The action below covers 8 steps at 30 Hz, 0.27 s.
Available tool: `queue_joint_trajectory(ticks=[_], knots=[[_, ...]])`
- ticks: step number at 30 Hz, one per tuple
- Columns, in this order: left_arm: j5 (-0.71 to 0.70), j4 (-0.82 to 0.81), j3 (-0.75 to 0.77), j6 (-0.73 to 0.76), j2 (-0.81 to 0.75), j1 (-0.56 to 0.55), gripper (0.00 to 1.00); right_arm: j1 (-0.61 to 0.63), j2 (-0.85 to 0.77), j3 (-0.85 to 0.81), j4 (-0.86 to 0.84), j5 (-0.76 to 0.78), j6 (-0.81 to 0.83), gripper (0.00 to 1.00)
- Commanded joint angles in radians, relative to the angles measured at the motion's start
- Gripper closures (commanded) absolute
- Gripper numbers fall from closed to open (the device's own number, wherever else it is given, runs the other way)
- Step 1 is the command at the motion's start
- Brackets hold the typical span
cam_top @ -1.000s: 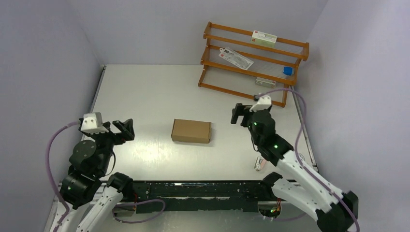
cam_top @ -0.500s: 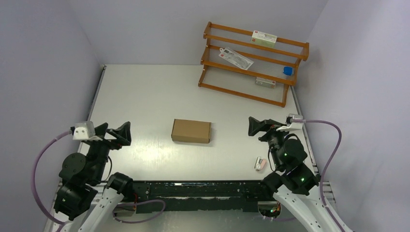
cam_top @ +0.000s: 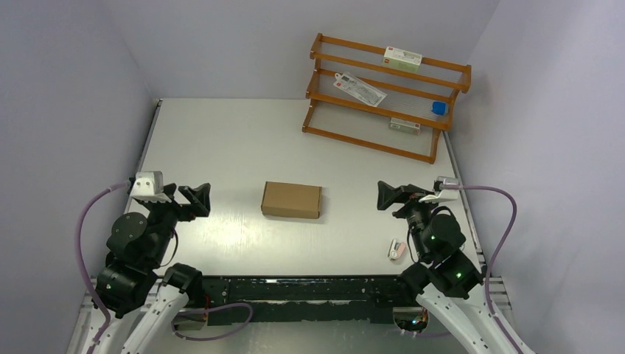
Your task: Fold the paper box
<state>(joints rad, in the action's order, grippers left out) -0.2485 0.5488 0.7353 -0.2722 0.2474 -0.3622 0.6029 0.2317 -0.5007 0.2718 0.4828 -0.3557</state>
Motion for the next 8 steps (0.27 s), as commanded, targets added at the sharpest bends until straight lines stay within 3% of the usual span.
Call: queue_joint_trajectory(ticks=[1,8], knots=[[0.051,-0.036,-0.007,0.020,0.004,0.023,0.02,-0.003,-0.004,0.014,-0.042,-0.012,0.019,0.00],[0.061,-0.041,-0.007,0.023,0.006,0.032,0.02,-0.004,0.016,0.009,-0.051,-0.031,0.031,0.00]])
